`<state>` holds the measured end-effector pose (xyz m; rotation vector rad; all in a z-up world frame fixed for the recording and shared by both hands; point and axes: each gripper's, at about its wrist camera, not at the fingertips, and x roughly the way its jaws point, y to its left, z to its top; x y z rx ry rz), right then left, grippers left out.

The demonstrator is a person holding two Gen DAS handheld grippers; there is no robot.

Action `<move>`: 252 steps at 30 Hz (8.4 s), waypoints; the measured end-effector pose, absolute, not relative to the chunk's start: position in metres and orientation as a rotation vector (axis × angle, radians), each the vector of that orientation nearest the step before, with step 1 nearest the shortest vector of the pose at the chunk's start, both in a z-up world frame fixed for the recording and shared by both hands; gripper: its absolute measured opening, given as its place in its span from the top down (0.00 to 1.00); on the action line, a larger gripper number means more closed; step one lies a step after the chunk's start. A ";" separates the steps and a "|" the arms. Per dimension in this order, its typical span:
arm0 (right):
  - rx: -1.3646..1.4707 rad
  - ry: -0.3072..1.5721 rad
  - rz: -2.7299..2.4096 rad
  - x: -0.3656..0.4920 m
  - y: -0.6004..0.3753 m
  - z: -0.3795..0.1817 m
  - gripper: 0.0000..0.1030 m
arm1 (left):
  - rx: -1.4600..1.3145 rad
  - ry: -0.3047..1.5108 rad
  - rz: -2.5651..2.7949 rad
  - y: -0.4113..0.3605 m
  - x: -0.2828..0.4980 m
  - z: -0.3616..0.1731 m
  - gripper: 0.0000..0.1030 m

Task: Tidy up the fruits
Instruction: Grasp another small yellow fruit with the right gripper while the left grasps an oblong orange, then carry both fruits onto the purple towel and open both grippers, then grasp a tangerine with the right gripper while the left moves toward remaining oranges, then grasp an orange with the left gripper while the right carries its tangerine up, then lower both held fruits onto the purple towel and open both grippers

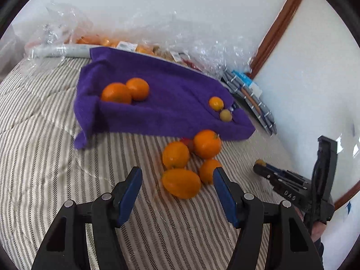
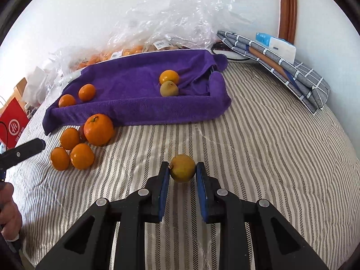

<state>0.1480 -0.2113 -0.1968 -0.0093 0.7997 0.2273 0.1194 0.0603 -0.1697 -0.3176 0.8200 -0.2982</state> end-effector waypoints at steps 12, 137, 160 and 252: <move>-0.020 0.781 0.228 0.138 -0.215 -0.195 0.77 | -0.226 0.875 -0.266 0.039 0.129 -0.179 0.41; 0.026 0.854 0.425 0.147 -0.111 -0.192 0.49 | -0.270 0.813 0.018 0.129 0.119 -0.181 0.44; -0.018 0.820 0.322 0.134 -0.146 -0.195 0.65 | -0.268 0.817 0.018 0.125 0.119 -0.182 0.42; 0.072 0.732 0.371 0.285 -0.205 -0.165 0.67 | -0.359 0.715 -0.067 0.055 0.247 -0.144 0.71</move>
